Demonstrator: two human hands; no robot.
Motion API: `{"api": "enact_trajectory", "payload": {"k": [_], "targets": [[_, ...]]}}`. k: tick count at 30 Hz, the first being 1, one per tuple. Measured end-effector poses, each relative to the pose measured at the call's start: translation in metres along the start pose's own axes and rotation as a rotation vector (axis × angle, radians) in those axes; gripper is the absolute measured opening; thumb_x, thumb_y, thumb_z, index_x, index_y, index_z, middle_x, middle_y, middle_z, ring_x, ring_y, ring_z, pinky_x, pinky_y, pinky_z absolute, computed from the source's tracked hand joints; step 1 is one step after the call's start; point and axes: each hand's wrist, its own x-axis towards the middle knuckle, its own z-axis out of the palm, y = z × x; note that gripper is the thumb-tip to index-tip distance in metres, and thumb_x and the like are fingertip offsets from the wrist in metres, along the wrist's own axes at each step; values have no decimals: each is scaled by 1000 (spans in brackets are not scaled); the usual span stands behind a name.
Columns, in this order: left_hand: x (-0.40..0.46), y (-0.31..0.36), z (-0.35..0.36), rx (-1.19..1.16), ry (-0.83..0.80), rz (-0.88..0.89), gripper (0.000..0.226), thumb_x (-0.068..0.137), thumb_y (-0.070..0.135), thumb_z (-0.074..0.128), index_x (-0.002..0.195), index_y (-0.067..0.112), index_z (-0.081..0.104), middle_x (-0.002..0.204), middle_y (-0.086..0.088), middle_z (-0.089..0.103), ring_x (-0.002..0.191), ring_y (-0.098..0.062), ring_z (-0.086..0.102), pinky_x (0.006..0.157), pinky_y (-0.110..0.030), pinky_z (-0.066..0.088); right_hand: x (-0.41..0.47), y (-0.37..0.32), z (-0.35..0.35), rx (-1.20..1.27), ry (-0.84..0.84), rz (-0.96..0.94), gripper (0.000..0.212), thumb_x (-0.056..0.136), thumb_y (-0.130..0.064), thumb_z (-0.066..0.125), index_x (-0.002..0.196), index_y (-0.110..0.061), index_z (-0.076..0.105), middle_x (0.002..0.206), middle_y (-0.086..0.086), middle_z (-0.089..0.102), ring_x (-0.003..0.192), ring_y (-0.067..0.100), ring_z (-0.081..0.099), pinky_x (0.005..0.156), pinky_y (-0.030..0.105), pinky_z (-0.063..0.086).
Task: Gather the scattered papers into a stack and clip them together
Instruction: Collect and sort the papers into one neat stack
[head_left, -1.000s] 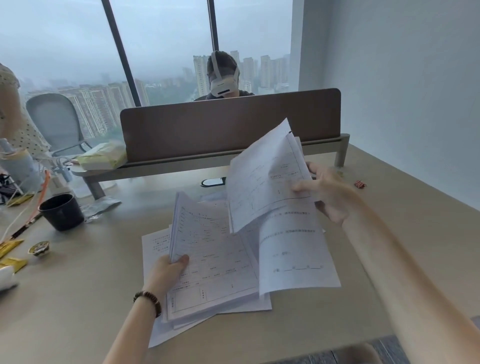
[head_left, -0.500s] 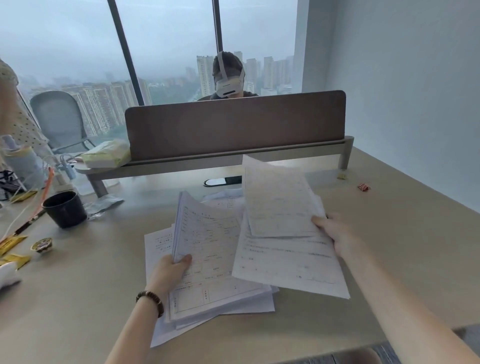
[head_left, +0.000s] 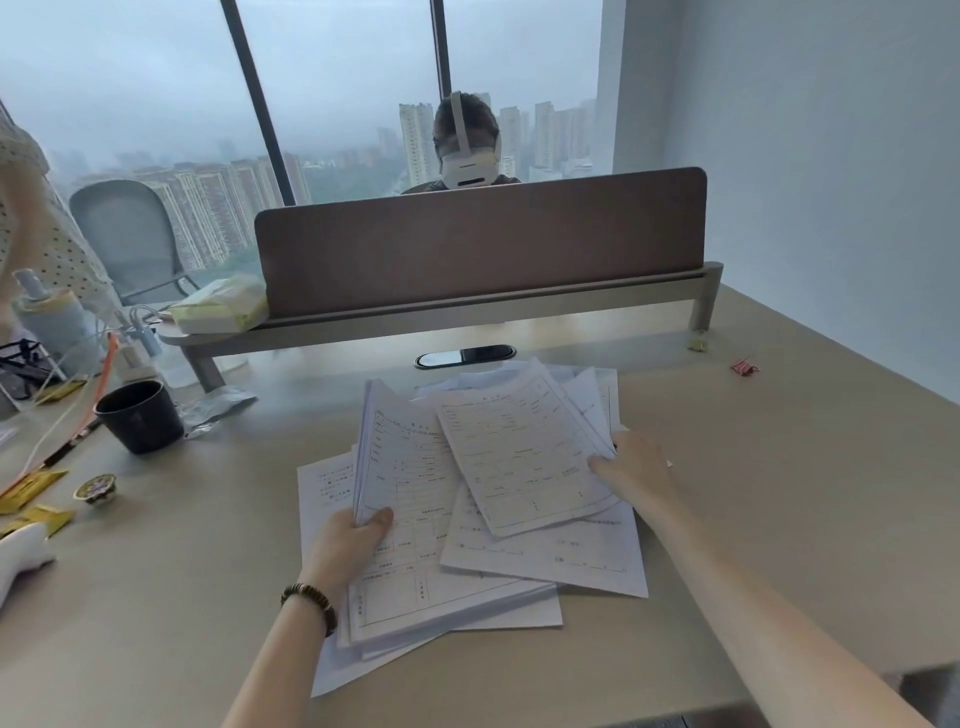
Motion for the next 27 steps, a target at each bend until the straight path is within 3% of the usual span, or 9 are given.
{"api": "enact_trajectory", "payload": {"k": [2, 5, 9, 13, 17, 19, 22, 24, 27], "targets": [[-1, 1, 1, -19, 3, -3, 12, 93, 27, 65, 87, 17, 69, 91, -8, 76, 87, -30, 72, 87, -48, 58, 3, -2, -1, 69, 2, 14, 16, 85, -12, 66, 90, 4, 69, 87, 15, 72, 84, 33, 68, 59, 30, 41], [-1, 1, 2, -30, -8, 3, 12, 94, 24, 64, 86, 16, 70, 88, -8, 76, 86, -30, 73, 86, -48, 59, 6, -1, -6, 207, -10, 86, 18, 86, -10, 69, 103, -6, 72, 95, 10, 75, 90, 29, 71, 81, 39, 59], [-3, 2, 2, -24, -6, 4, 13, 94, 25, 64, 87, 15, 69, 86, -8, 77, 82, -29, 73, 83, -47, 60, 4, 0, -10, 336, -46, 110, 17, 89, -4, 69, 92, -20, 66, 83, -3, 69, 75, 14, 67, 65, 28, 57], [-3, 3, 2, -22, -7, -1, 14, 94, 26, 64, 90, 13, 70, 86, -8, 77, 82, -29, 74, 82, -48, 60, 6, 3, -8, 347, -30, 133, 14, 88, -8, 71, 85, -22, 67, 84, 0, 71, 82, 22, 70, 82, 41, 59], [-4, 2, 1, -15, -13, -5, 17, 94, 26, 63, 89, 13, 72, 85, -8, 78, 80, -29, 75, 82, -48, 60, 7, 6, -11, 380, 27, 151, 15, 89, -11, 70, 83, -25, 67, 84, -2, 71, 78, 20, 69, 77, 37, 58], [-4, 2, 1, -11, -15, -4, 17, 94, 27, 63, 89, 13, 72, 85, -7, 78, 80, -29, 75, 81, -48, 60, 8, 8, -13, 439, 61, 196, 11, 88, -11, 73, 90, -18, 64, 91, 4, 70, 81, 24, 69, 78, 39, 59], [-3, 1, 0, -21, -27, -13, 16, 94, 28, 64, 92, 14, 71, 87, -7, 78, 82, -29, 75, 82, -50, 60, 9, 12, -19, 593, 53, 288, 35, 85, -7, 78, 114, -8, 59, 100, 12, 68, 84, 30, 68, 76, 43, 59], [-4, 1, -1, -18, -33, -15, 16, 94, 28, 64, 93, 14, 71, 88, -7, 79, 82, -29, 75, 81, -50, 61, 8, 13, -26, 682, 5, 328, 29, 85, -2, 77, 111, -1, 64, 97, 17, 70, 77, 29, 68, 65, 37, 56], [-5, 2, 0, -25, -31, -2, 15, 95, 27, 63, 94, 13, 71, 89, -8, 78, 83, -30, 75, 81, -49, 61, 6, 16, -33, 701, -23, 366, 19, 85, -2, 77, 102, 3, 69, 99, 23, 72, 76, 29, 69, 64, 37, 56]]}}
